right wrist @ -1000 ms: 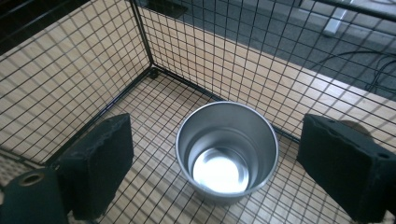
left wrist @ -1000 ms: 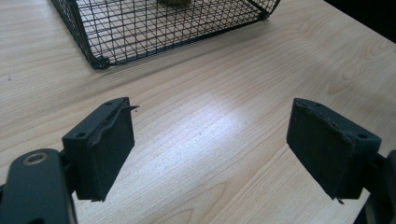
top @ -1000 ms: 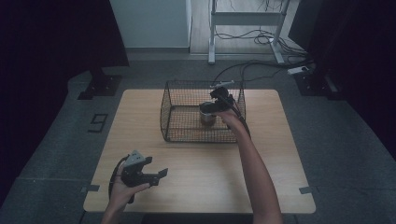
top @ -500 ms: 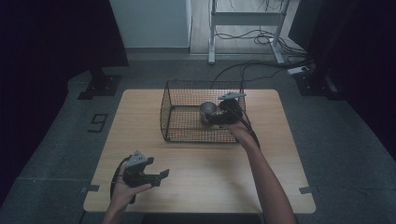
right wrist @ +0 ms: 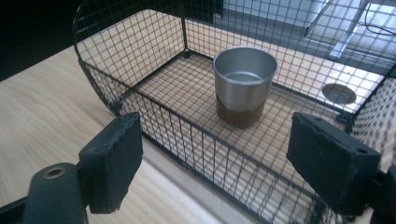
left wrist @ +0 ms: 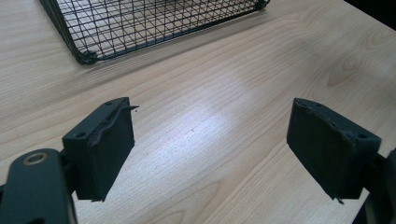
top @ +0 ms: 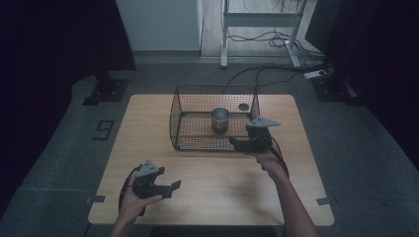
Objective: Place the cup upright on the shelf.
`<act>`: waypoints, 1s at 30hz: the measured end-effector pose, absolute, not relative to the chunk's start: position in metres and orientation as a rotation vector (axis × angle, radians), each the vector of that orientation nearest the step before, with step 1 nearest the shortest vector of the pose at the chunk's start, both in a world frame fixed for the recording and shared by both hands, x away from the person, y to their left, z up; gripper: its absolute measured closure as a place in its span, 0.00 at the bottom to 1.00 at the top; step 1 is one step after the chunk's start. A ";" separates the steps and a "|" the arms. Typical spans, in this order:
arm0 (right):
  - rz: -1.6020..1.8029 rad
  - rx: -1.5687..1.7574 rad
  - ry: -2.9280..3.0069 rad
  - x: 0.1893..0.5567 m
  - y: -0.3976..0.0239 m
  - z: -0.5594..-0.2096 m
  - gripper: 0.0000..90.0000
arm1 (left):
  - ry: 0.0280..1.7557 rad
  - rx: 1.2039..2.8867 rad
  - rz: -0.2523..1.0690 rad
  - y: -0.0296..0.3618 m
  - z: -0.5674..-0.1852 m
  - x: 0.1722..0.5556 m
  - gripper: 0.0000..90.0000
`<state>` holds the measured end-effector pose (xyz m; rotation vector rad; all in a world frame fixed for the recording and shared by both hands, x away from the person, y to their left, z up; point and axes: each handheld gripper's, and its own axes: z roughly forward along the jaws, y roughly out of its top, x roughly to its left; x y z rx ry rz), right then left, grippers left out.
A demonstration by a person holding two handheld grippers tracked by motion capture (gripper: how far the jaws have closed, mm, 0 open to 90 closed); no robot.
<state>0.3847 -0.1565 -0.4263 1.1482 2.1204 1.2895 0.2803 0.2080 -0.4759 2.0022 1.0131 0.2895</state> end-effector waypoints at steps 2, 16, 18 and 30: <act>1.289 1.145 2.115 0.376 -0.161 -0.431 0.20 | 1.013 2.001 0.290 0.208 -0.476 0.280 0.17; 1.241 1.198 2.164 0.331 -0.183 -0.488 0.22 | 1.012 2.011 0.286 0.206 -0.477 0.280 0.17; 1.240 1.212 2.169 0.326 -0.186 -0.497 0.22 | 1.011 2.016 0.283 0.205 -0.478 0.280 0.17; 1.232 1.269 2.167 0.322 -0.193 -0.522 0.22 | 1.007 2.026 0.282 0.203 -0.479 0.280 0.17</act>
